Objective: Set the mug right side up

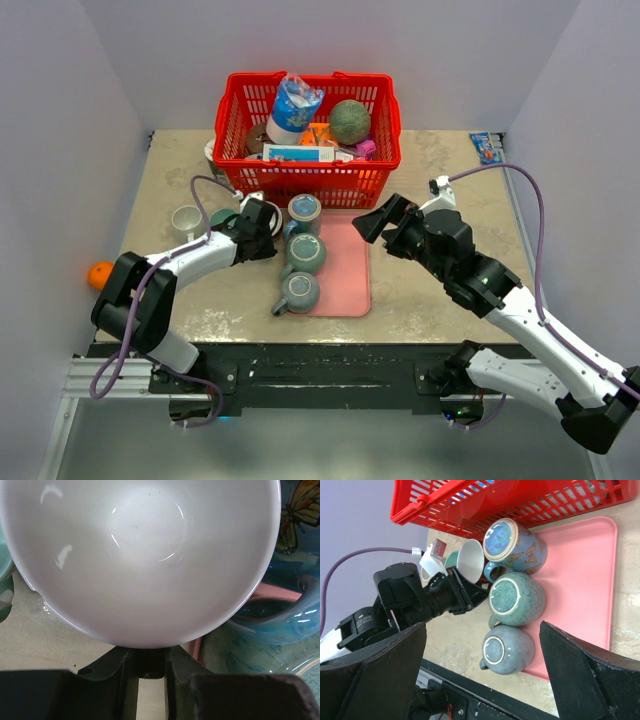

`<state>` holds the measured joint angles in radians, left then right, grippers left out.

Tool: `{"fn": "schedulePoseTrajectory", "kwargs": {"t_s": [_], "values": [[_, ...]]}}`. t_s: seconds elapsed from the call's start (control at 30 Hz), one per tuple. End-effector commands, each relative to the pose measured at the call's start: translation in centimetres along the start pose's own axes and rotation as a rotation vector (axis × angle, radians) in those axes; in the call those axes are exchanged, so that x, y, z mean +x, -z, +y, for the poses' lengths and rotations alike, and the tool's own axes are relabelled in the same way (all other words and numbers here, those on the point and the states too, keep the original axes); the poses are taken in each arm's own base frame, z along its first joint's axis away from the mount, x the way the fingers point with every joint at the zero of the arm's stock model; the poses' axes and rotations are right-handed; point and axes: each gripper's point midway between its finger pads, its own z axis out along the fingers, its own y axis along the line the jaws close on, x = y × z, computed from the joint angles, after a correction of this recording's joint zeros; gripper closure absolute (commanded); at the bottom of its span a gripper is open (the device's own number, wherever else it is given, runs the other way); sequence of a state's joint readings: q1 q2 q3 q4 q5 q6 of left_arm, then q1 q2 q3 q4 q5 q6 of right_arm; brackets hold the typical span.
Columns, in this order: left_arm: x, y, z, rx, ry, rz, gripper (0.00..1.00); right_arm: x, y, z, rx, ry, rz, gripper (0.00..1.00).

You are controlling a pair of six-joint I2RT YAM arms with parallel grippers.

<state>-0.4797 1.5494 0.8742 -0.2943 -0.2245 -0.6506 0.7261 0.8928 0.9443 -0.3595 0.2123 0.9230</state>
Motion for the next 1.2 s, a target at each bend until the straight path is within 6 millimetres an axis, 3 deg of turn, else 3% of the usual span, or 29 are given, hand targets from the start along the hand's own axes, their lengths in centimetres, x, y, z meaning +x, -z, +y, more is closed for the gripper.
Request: {"fn": "schedulePoseTrajectory", "kwargs": {"t_s": [0.0, 0.3, 0.47, 0.6, 0.67, 0.7, 0.83, 1.03, 1.17], "values": [[-3.2, 0.1, -1.2, 0.029, 0.021, -0.097, 0.70, -1.7, 0.4, -0.1, 0.035, -0.013, -0.060, 0.02], [-3.6, 2.0, -1.3, 0.056, -0.010, -0.107, 0.33, -1.7, 0.1, -0.2, 0.051, -0.014, -0.055, 0.02], [-4.2, 5.8, -2.2, 0.143, -0.028, -0.132, 0.19, -1.6, -0.3, 0.0, 0.056, -0.008, -0.046, 0.01], [-4.9, 10.2, -3.4, 0.285, -0.082, -0.193, 0.16, -1.8, -0.6, 0.3, 0.050, 0.003, -0.048, 0.01], [-4.4, 11.4, -4.0, 0.362, -0.153, -0.210, 0.13, -1.7, -1.0, 0.2, 0.053, 0.012, -0.043, 0.01], [-4.0, 12.7, -4.9, 0.445, -0.185, -0.206, 0.11, -1.6, -1.1, 0.4, 0.049, 0.014, -0.039, 0.01], [-1.1, 13.7, -5.8, 0.566, -0.275, -0.145, 0.01, -1.0, -1.9, 0.3, 0.055, 0.030, -0.008, 0.01], [2.9, 14.8, -7.2, 0.670, -0.296, -0.093, 0.01, 0.2, -2.3, -0.4, 0.055, 0.015, 0.036, 0.01], [5.7, 14.4, -6.4, 0.579, -0.314, 0.000, 0.01, 0.5, -2.6, -0.6, 0.054, 0.005, 0.045, 0.01]]}}
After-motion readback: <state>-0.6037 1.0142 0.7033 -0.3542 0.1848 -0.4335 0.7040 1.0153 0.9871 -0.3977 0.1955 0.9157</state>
